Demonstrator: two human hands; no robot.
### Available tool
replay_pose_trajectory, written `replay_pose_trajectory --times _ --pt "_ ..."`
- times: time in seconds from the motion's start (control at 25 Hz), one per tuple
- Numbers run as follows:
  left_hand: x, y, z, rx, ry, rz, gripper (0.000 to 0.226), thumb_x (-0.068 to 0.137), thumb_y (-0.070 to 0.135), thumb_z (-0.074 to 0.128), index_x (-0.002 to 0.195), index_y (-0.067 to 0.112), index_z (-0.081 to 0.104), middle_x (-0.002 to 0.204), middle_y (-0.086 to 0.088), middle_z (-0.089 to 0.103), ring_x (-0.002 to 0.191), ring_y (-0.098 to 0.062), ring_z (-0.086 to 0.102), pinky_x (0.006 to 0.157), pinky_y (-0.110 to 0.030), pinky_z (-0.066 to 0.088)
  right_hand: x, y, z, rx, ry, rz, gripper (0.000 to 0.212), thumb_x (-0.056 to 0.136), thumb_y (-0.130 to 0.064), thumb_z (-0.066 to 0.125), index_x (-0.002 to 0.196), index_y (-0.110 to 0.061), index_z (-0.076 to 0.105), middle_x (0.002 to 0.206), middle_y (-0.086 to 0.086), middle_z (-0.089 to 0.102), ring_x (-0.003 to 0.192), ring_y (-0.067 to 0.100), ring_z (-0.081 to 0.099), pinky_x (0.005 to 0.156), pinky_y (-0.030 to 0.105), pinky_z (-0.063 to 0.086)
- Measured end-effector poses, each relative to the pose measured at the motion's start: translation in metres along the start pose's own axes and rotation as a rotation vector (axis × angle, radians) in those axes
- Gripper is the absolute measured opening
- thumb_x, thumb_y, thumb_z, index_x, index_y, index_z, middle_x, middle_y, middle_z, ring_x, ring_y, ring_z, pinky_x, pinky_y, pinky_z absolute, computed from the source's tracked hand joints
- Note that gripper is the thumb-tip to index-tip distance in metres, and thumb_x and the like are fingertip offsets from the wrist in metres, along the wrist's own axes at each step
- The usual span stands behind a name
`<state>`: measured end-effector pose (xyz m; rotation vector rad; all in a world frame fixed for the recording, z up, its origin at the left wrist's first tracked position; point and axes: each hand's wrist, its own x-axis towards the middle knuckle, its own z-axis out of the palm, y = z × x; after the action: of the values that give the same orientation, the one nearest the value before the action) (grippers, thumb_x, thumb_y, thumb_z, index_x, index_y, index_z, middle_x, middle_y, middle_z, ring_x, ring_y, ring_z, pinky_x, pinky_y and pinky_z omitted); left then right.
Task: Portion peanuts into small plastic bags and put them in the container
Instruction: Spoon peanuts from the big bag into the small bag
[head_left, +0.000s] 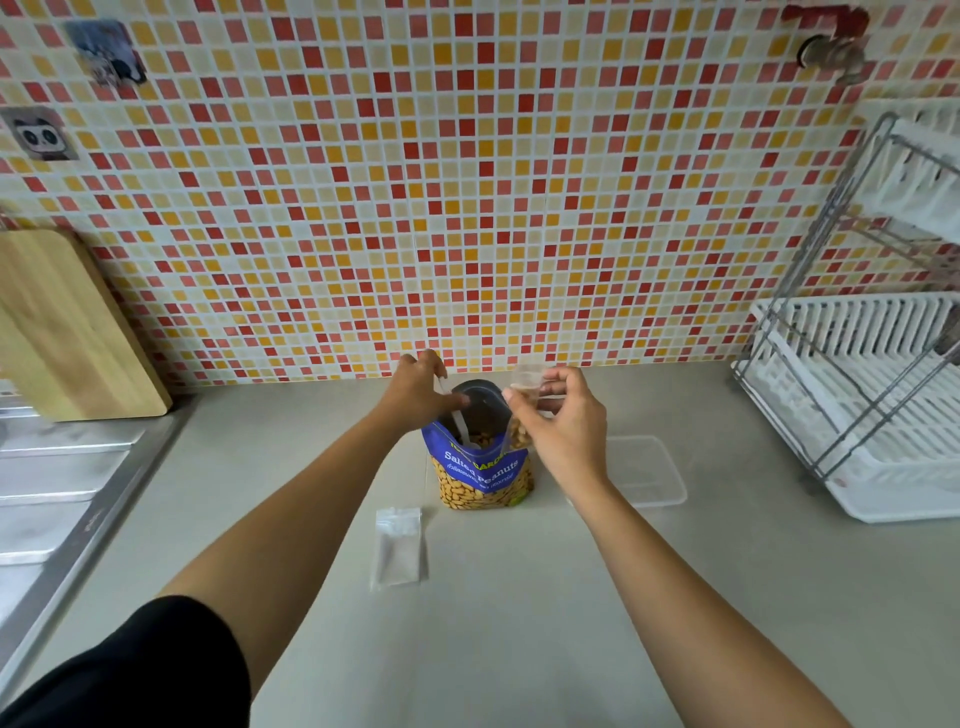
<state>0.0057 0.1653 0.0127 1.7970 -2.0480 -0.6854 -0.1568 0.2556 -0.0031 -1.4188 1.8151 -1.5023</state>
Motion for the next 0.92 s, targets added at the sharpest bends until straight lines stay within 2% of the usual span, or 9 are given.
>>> replay_pose_trajectory --times 0.08,0.16,0.24,0.36,0.48,0.6,0.68,0.84,0.92 --pt "-0.007 0.002 -0.011 -0.142 0.138 -0.015 0.042 0.083 0.034 0.068 0.113 0.01 0.051 0.111 -0.003 0.047 0.097 -0.017 0.047 0.078 -0.027 0.042 0.002 -0.002 0.0 -0.001 0.004 -0.001 0.045 0.071 -0.05 0.074 0.1 -0.023 0.052 0.091 -0.007 0.065 0.084 0.012 0.065 0.071 0.029 0.056" --pt "-0.021 0.005 -0.018 -0.314 0.232 0.039 0.022 0.089 0.019 0.06 0.108 0.01 0.057 0.108 -0.004 0.06 0.093 -0.015 0.055 0.075 -0.023 0.044 0.004 -0.006 -0.002 0.007 0.009 0.0 0.045 0.071 -0.05 0.074 0.1 -0.023 0.052 0.092 -0.007 0.065 0.085 0.012 0.065 0.074 0.032 0.057" --pt "-0.044 0.009 -0.017 -0.47 0.098 0.146 0.019 0.089 0.007 0.056 0.107 0.01 0.063 0.103 -0.003 0.066 0.094 -0.015 0.062 0.079 -0.021 0.05 0.006 -0.011 -0.003 0.022 0.02 0.007 0.045 0.071 -0.049 0.074 0.1 -0.022 0.053 0.092 -0.007 0.064 0.086 0.011 0.064 0.073 0.029 0.056" --pt "-0.067 0.018 -0.002 -0.494 -0.141 0.253 0.03 0.084 0.014 0.067 0.114 0.01 0.064 0.107 -0.002 0.07 0.099 -0.015 0.066 0.086 -0.03 0.055 0.009 -0.021 -0.006 0.045 0.022 0.007 0.046 0.07 -0.049 0.075 0.1 -0.021 0.053 0.092 -0.007 0.063 0.086 0.011 0.062 0.071 0.021 0.051" --pt "-0.07 0.033 0.012 -0.583 -0.069 0.226 0.026 0.086 0.013 0.065 0.112 0.008 0.066 0.097 -0.004 0.072 0.091 -0.016 0.069 0.08 -0.033 0.058 0.015 -0.023 -0.018 0.13 -0.031 0.043 0.049 0.07 -0.05 0.075 0.104 -0.021 0.055 0.092 -0.008 0.063 0.083 0.009 0.062 0.07 0.021 0.052" --pt "-0.075 0.055 0.021 -0.8 -0.11 0.175 0.019 0.09 0.005 0.058 0.107 0.003 0.066 0.088 -0.004 0.072 0.079 -0.01 0.07 0.072 -0.02 0.058 0.027 -0.012 -0.043 0.254 -0.092 0.077 0.018 0.081 -0.037 0.069 0.092 -0.026 0.06 0.092 -0.001 0.068 0.085 0.016 0.067 0.08 0.033 0.056" --pt "-0.081 0.073 0.029 -0.898 -0.153 0.15 0.013 0.09 0.007 0.059 0.101 0.007 0.065 0.089 -0.008 0.07 0.078 -0.013 0.069 0.071 -0.02 0.058 0.034 -0.004 -0.066 0.308 -0.13 0.101 0.006 0.083 -0.027 0.068 0.084 -0.029 0.063 0.095 0.005 0.07 0.091 0.021 0.068 0.087 0.043 0.055" --pt "-0.095 0.112 0.065 -0.858 -0.174 0.148 0.002 0.087 0.013 0.065 0.088 0.012 0.064 0.082 -0.008 0.066 0.07 -0.013 0.063 0.062 -0.016 0.054 0.035 0.014 -0.116 0.29 -0.191 0.109 0.008 0.08 -0.022 0.072 0.078 -0.027 0.066 0.09 0.005 0.072 0.088 0.021 0.069 0.083 0.035 0.056" --pt "-0.1 0.124 0.09 -0.881 -0.212 0.115 0.008 0.088 0.014 0.064 0.08 0.014 0.063 0.075 -0.005 0.062 0.066 -0.012 0.06 0.06 -0.016 0.051 0.032 0.035 -0.136 0.268 -0.194 0.15 0.008 0.079 -0.022 0.073 0.076 -0.027 0.068 0.086 0.004 0.073 0.086 0.022 0.069 0.08 0.033 0.056"
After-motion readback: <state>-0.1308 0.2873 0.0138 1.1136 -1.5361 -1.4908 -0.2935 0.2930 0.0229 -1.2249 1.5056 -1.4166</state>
